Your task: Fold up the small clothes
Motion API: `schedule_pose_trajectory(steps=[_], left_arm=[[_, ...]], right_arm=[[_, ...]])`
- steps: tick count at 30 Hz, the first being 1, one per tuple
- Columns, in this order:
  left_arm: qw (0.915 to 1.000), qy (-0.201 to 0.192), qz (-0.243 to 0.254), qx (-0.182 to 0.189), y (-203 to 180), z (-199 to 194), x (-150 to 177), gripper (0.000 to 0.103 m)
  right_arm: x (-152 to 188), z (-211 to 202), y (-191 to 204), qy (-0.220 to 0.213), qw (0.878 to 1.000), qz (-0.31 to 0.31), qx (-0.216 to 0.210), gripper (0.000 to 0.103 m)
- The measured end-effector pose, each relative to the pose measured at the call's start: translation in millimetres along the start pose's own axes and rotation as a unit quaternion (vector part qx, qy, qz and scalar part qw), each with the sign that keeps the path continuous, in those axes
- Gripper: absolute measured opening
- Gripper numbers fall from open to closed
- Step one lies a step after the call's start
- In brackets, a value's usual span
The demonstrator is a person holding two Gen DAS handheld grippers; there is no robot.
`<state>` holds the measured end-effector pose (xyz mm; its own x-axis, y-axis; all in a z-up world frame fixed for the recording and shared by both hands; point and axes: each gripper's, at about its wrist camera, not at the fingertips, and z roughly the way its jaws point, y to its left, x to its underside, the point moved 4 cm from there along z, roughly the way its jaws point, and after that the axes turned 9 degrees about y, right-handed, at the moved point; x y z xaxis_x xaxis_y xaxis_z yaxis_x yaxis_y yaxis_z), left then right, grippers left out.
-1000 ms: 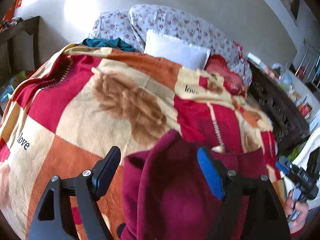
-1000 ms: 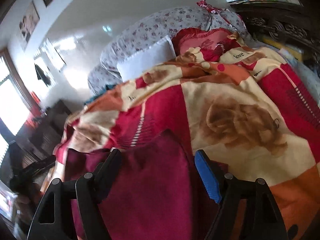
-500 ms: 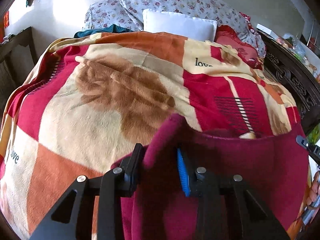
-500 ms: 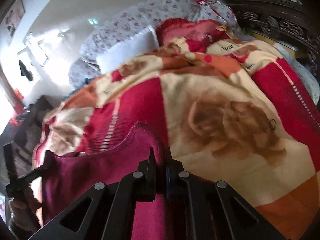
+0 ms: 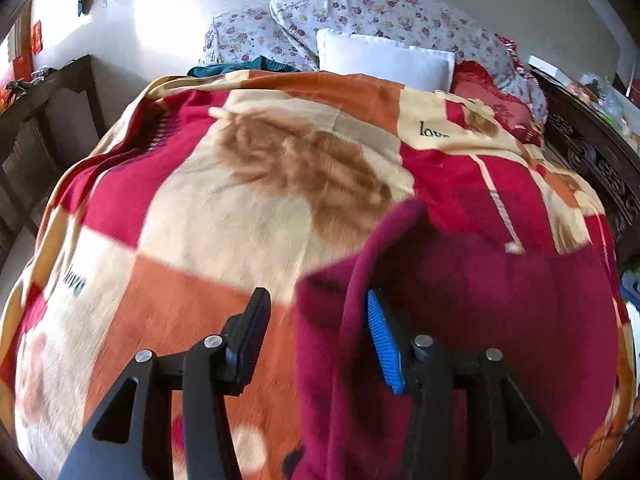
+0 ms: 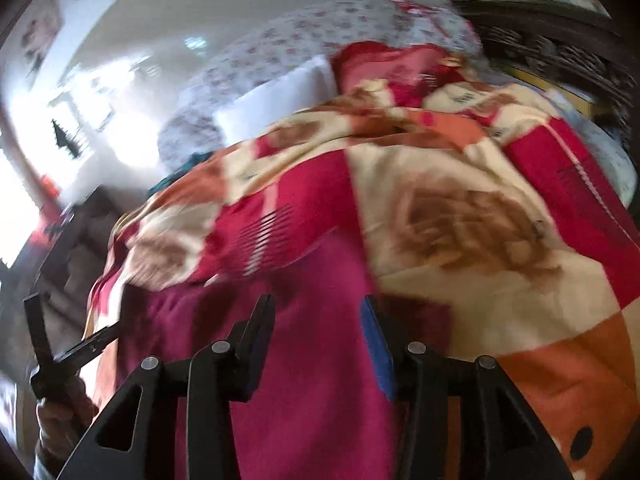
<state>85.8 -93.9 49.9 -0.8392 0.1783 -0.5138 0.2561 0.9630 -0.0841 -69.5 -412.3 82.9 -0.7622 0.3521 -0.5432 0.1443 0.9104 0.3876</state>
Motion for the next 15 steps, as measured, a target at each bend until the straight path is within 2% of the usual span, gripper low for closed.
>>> schedule_pose_trajectory(steps=[3, 5, 9, 13, 15], left_arm=[[1.0000, -0.004, 0.004, 0.000, 6.3, -16.4, 30.7, 0.051], [0.9999, -0.003, -0.003, 0.010, 11.6, -24.7, 53.4, 0.056], [0.9994, 0.006, -0.007, 0.032, 14.1, -31.1, 93.1, 0.056], [0.9998, 0.011, 0.005, 0.015, 12.0, -22.8, 122.2, 0.057], [0.9999, 0.004, 0.008, 0.010, 13.3, -18.6, 128.2, 0.061]], right_arm=[[11.5, 12.2, 30.8, 0.017, 0.999, -0.040, -0.010, 0.050], [14.9, 25.7, 42.6, 0.023, 0.998, -0.056, 0.002, 0.050], [14.2, 59.2, 42.7, 0.029, 0.997, -0.057, 0.043, 0.049], [9.9, 70.5, 41.5, 0.040, 0.995, -0.055, 0.072, 0.050], [7.0, 64.3, 46.8, 0.040, 0.995, -0.053, 0.073, 0.050]])
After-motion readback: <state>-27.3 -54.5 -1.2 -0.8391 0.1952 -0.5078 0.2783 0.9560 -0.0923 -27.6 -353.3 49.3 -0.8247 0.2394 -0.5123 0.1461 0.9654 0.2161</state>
